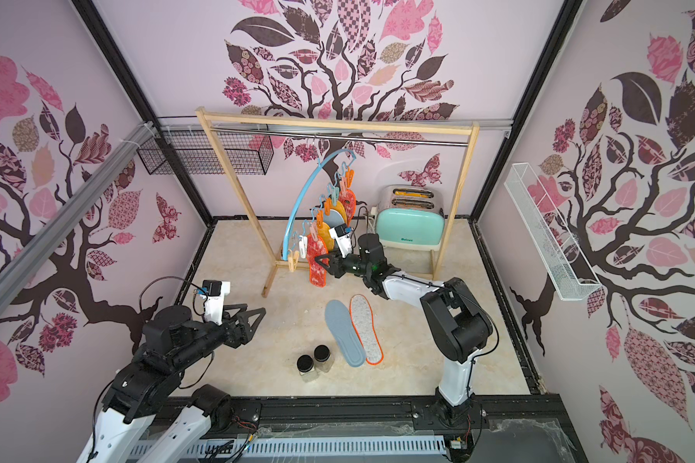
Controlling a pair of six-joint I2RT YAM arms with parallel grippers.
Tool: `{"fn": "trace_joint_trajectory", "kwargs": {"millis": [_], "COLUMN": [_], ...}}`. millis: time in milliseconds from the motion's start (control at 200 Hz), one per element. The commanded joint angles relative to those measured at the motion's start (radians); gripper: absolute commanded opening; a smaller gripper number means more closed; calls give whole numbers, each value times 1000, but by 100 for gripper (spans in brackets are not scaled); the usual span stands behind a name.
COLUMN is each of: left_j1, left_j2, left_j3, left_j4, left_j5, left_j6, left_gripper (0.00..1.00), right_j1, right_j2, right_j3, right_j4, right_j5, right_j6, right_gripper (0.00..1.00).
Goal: Take the shoe insoles off the hanger
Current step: Remove the insole from the hanger.
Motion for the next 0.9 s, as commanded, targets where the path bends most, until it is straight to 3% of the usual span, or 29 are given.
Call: {"fn": "trace_joint_trajectory", "kwargs": {"millis": [0, 345, 710, 895], "left_j1": [-4, -5, -5, -3], "left_j2": [2, 7, 22, 185], "left_j3": [-8, -8, -13, 30], "left_j4": [14, 14, 25, 76], "left_j5": [9, 8, -1, 30], "left_j6": [8, 7, -3, -108], "left_gripper": [71, 71, 72, 69], "right_j1": [3, 4, 13, 13], "right_j2": [0, -41, -89, -107], "right_j3": [-7, -38, -60, -63], "right_j4": [30, 35, 32, 14], "right_j5": [-14, 21, 41, 36], "right_j6": [7, 40, 60, 34], "right_gripper": [24, 12, 10, 10]}}
